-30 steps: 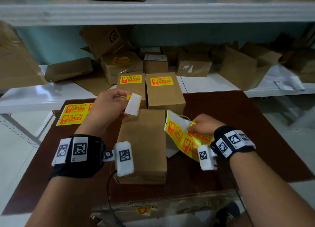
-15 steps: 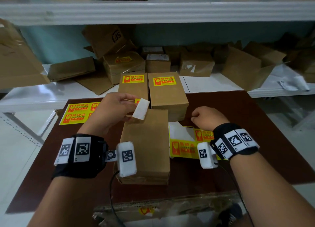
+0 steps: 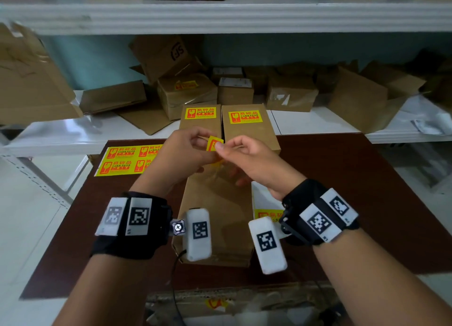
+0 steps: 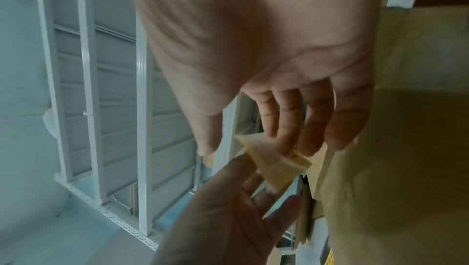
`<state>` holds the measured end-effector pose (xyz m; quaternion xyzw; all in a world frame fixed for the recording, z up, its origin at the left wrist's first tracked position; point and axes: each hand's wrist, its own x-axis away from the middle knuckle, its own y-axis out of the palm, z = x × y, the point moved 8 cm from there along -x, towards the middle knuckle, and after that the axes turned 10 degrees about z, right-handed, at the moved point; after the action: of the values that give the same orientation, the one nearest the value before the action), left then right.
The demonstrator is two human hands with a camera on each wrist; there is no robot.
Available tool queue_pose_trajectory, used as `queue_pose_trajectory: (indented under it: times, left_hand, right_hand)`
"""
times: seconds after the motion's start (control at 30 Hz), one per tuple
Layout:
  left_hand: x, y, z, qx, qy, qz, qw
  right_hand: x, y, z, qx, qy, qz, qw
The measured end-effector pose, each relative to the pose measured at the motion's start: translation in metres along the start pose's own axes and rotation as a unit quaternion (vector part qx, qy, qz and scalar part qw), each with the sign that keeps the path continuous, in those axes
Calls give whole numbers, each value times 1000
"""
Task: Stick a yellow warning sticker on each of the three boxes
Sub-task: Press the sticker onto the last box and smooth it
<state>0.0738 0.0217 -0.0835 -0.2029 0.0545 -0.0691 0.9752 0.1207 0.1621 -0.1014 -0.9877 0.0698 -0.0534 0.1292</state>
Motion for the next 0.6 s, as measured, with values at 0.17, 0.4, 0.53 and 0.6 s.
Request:
queue_pose_trajectory:
  times: [0.17, 0.4, 0.53, 0.6]
  left_hand:
    - [-1, -4, 1, -27, 26, 16, 999]
    - [-2, -20, -12, 1, -13, 44, 999]
    - [-1, -22, -19, 58, -53, 43, 996]
    - [-2, -21, -22, 69, -65, 38, 995]
  right_hand:
    - [-5, 6, 1, 2, 3, 31, 1000]
    - [-14, -1, 11, 33, 13, 56, 998]
    - [-17, -11, 16, 37, 4, 80, 996]
    - [-18, -16, 18, 33, 1, 90, 995]
